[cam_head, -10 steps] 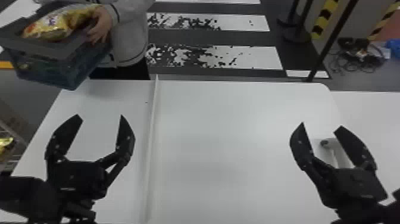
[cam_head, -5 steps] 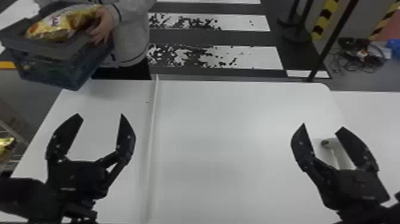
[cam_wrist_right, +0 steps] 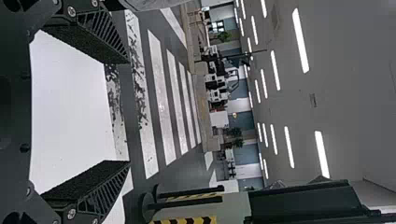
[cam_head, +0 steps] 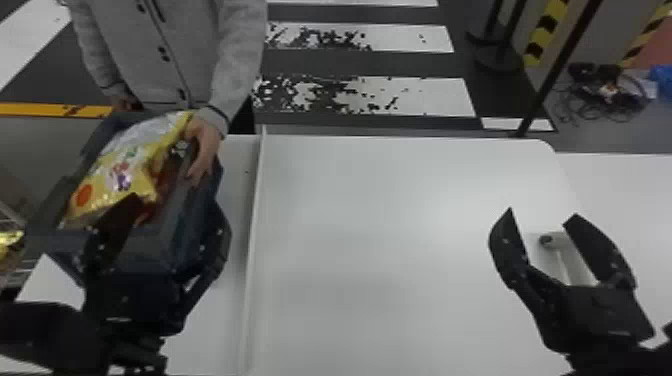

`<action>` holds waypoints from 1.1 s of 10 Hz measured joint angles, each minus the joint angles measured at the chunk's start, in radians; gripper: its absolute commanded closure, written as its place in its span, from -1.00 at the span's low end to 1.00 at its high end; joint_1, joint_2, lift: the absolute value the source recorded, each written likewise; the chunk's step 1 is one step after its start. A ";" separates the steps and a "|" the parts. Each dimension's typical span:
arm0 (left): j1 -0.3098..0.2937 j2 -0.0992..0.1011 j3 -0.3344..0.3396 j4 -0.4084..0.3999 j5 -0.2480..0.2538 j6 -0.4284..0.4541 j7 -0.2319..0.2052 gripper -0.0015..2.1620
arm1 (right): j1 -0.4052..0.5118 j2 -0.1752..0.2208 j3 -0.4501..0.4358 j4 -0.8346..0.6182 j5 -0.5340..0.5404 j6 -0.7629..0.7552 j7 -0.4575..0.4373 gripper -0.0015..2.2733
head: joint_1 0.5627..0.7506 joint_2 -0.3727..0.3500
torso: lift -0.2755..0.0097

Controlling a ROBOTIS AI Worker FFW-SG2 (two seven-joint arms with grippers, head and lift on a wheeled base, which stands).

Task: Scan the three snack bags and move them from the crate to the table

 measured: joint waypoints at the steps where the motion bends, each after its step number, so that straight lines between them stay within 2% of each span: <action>1: -0.004 0.000 -0.002 0.006 0.000 -0.002 0.000 -0.93 | 0.000 0.001 0.000 0.001 0.000 0.000 0.000 -0.89 | 0.41 0.02 | 0.50; 9: -0.030 -0.001 0.002 0.028 0.010 0.000 0.003 -0.93 | -0.010 0.001 0.000 0.012 -0.001 0.001 0.000 -0.89 | 0.41 0.03 | 0.50; 10: -0.039 -0.002 0.007 0.027 0.010 0.010 0.025 -0.93 | -0.013 0.001 0.000 0.016 -0.001 0.002 0.000 -0.89 | 0.41 0.04 | 0.50; 11: -0.050 -0.002 0.011 0.017 -0.005 0.056 0.068 -0.93 | -0.017 0.001 0.000 0.022 -0.002 0.003 0.000 -0.89 | 0.41 0.08 | 0.50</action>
